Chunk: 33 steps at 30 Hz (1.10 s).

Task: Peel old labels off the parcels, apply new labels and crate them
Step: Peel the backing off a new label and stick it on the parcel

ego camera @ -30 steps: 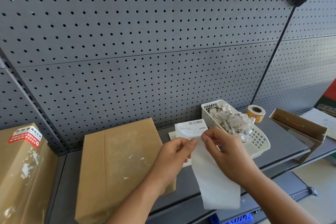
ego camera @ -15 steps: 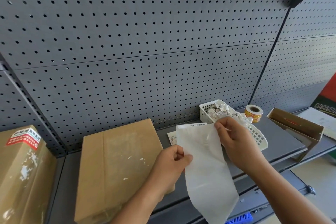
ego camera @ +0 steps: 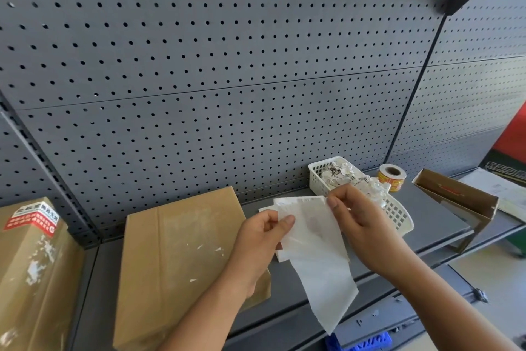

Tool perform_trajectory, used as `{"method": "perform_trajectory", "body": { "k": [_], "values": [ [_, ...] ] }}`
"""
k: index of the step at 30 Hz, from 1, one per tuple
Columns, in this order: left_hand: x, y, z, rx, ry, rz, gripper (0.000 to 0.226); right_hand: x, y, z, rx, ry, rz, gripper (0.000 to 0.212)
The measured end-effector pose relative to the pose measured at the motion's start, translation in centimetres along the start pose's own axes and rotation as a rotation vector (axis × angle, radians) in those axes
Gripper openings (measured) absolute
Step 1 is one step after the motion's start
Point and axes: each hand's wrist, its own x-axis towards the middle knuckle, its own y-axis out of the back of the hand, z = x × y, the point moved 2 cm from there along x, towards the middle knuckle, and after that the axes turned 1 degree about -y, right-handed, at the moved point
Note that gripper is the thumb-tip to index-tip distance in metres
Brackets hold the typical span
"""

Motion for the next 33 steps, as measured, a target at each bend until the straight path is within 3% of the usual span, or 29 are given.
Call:
{"method": "perform_trajectory", "body": {
  "k": [7,13,19,23,28,33],
  "values": [
    [-0.2,-0.2,-1.6,0.101,0.040,-0.022,0.012,0.7,1.6,0.2,-0.056,-0.079,0.176,0.016],
    [-0.5,0.6,-1.9,0.218,0.048,-0.012,0.015,1.5,3.0,0.7,-0.108,-0.145,0.216,0.015],
    [0.0,0.2,-1.1,0.076,0.113,-0.108,0.040,1.7,3.4,0.6,-0.097,-0.078,0.160,0.015],
    [1.0,-0.1,-0.5,0.038,0.083,-0.066,0.049,1.4,3.0,-0.2,-0.072,0.003,0.092,0.014],
    [1.9,-0.7,-0.1,-0.005,0.035,-0.027,0.030,1.3,2.8,-0.7,-0.036,0.023,0.049,0.015],
    [2.2,-1.0,-0.6,0.028,0.052,0.018,0.017,1.6,3.7,-0.3,-0.036,-0.021,0.187,0.015]
  ]
}}
